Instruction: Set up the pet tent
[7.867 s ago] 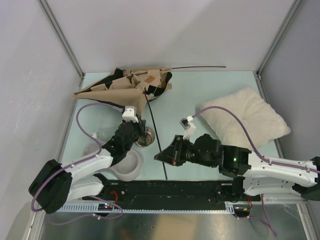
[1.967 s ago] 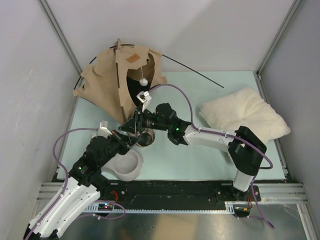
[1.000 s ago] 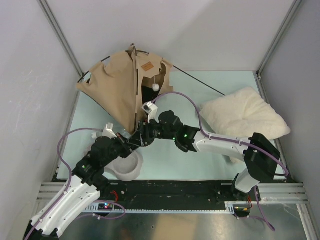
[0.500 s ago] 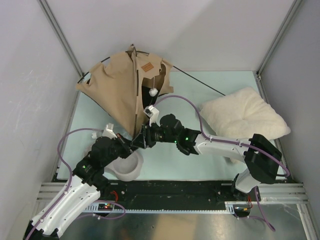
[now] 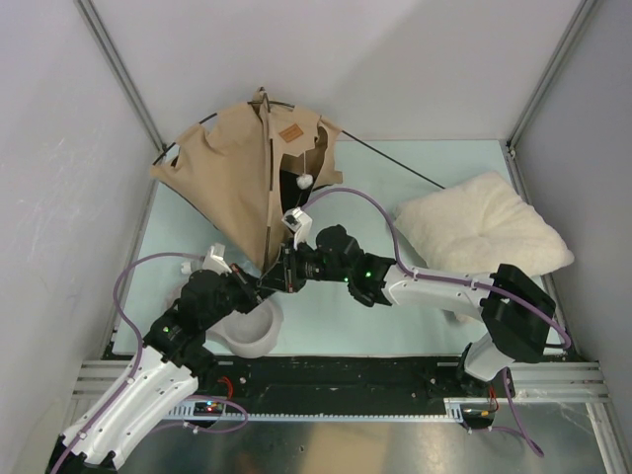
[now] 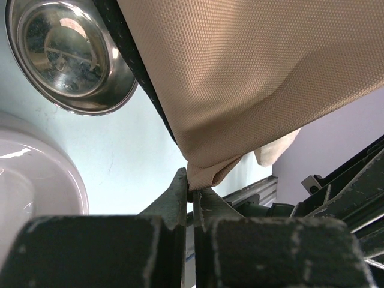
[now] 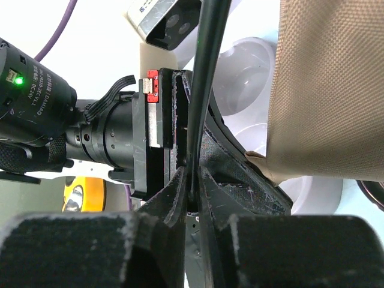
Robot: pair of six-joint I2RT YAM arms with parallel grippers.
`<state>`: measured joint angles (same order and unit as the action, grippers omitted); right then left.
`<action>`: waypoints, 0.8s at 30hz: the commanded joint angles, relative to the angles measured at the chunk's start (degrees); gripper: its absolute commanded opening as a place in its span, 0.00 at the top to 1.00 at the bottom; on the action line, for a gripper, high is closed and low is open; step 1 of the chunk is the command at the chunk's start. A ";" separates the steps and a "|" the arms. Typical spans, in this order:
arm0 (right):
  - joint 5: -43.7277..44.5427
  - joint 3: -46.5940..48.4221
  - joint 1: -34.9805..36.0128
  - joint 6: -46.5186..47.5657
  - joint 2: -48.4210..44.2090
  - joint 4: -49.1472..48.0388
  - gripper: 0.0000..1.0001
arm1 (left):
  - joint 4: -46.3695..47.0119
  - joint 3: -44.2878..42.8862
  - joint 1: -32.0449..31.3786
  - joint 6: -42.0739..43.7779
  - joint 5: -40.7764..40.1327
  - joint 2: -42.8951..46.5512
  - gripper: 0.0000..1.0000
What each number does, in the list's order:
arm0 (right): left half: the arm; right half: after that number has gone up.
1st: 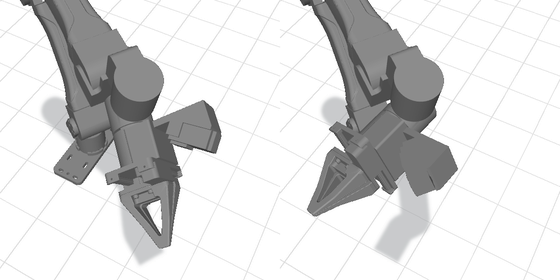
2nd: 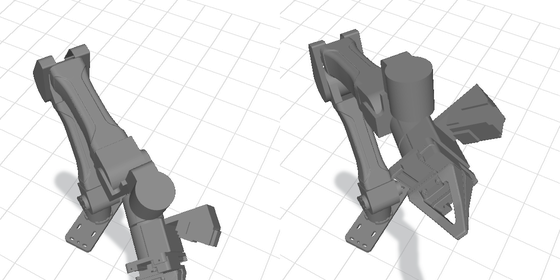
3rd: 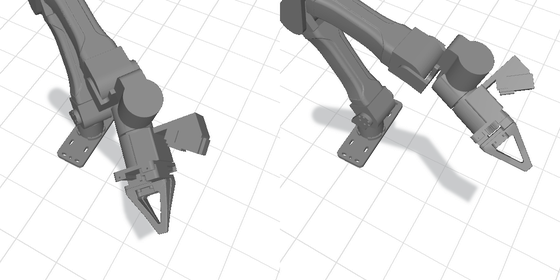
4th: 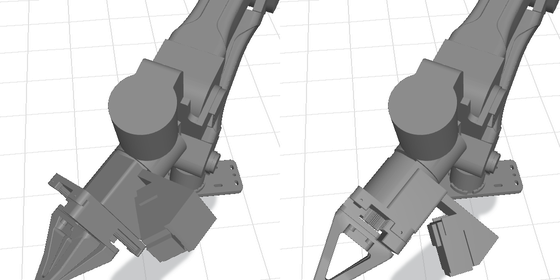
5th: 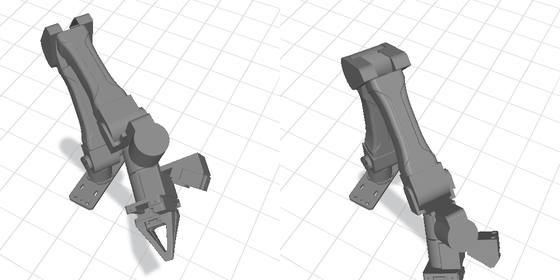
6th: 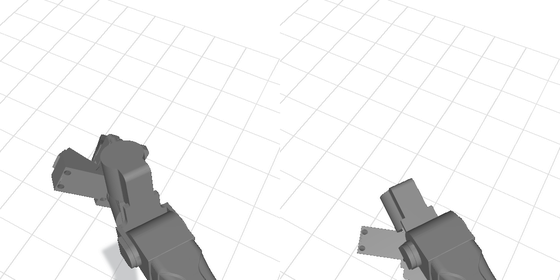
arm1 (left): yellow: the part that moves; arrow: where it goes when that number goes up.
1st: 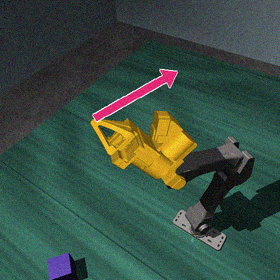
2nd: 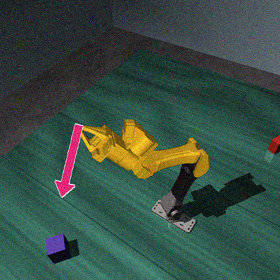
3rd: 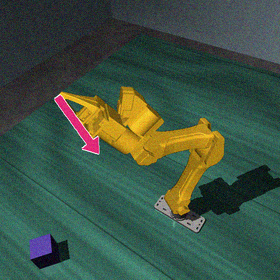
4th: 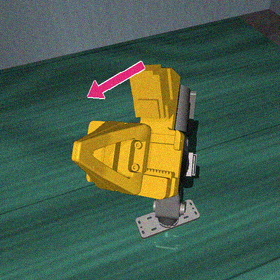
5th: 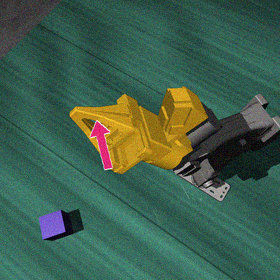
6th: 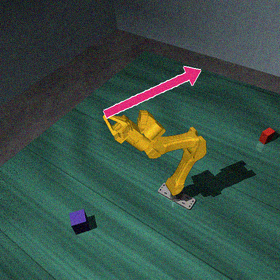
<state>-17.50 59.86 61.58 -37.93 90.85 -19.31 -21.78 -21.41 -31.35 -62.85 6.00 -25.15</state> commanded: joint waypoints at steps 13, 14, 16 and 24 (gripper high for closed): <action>6.26 1.13 -2.42 0.19 -2.18 -0.29 1.00 | -1.05 0.32 0.33 6.41 1.14 1.32 1.00; 6.65 1.13 -3.22 -0.10 -2.79 -0.51 1.00 | -1.19 0.40 0.33 7.65 1.13 1.72 1.00; 7.34 1.14 -4.67 -0.67 -3.82 -1.51 1.00 | -1.67 0.53 0.33 9.61 0.81 2.26 1.00; 8.82 3.03 -7.65 -4.23 -4.42 -7.11 1.00 | -2.45 0.48 0.25 16.39 0.94 0.77 1.00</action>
<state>-15.94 59.83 57.63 -40.38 89.12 -17.69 -17.96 -21.41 -30.85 -52.36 4.14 -23.27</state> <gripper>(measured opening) 0.054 0.022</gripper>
